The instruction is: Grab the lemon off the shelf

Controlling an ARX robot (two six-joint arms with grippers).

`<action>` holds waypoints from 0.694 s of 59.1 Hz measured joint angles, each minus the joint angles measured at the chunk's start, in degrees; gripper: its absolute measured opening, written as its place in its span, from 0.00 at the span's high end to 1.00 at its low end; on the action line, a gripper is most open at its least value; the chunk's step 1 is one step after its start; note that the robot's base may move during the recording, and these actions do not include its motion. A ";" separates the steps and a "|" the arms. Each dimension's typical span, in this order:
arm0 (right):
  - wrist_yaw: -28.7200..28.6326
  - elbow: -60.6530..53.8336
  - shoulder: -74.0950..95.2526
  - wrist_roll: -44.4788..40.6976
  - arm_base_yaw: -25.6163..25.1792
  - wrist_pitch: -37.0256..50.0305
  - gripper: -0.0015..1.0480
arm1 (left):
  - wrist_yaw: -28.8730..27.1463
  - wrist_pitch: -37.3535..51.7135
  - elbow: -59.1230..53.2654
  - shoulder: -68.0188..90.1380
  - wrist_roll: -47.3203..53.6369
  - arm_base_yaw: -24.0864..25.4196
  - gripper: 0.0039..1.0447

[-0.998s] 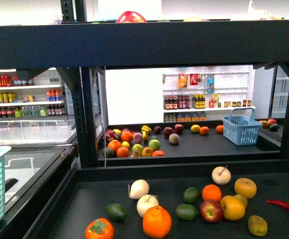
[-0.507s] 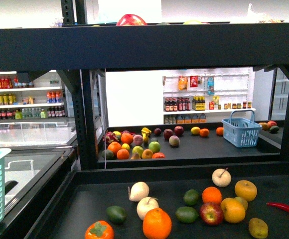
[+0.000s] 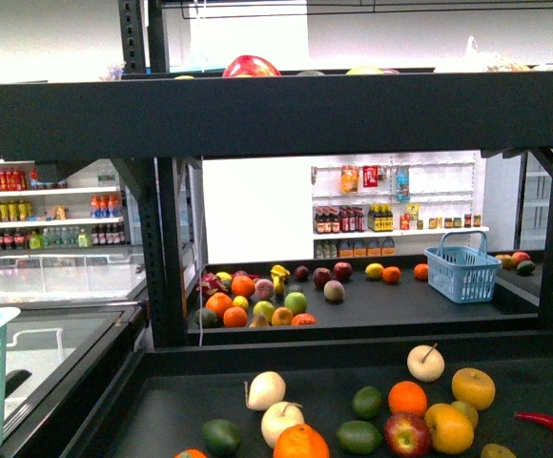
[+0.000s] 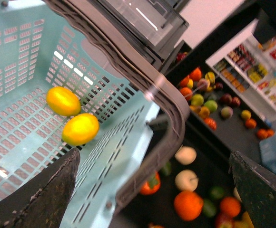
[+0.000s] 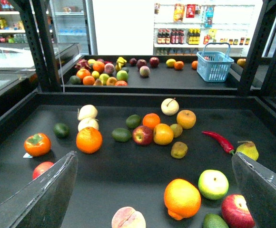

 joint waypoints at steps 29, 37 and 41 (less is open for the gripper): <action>-0.07 0.00 0.00 0.00 0.00 0.00 0.07 | -11.52 -1.92 -34.07 -51.01 25.59 -20.20 0.98; 0.02 0.00 0.00 0.00 0.00 0.00 0.07 | -11.50 -7.06 -36.22 -57.92 25.73 -20.22 0.98; -0.11 0.00 0.00 -0.02 0.00 0.00 0.07 | -11.52 -7.04 -36.57 -59.01 25.75 -20.24 0.98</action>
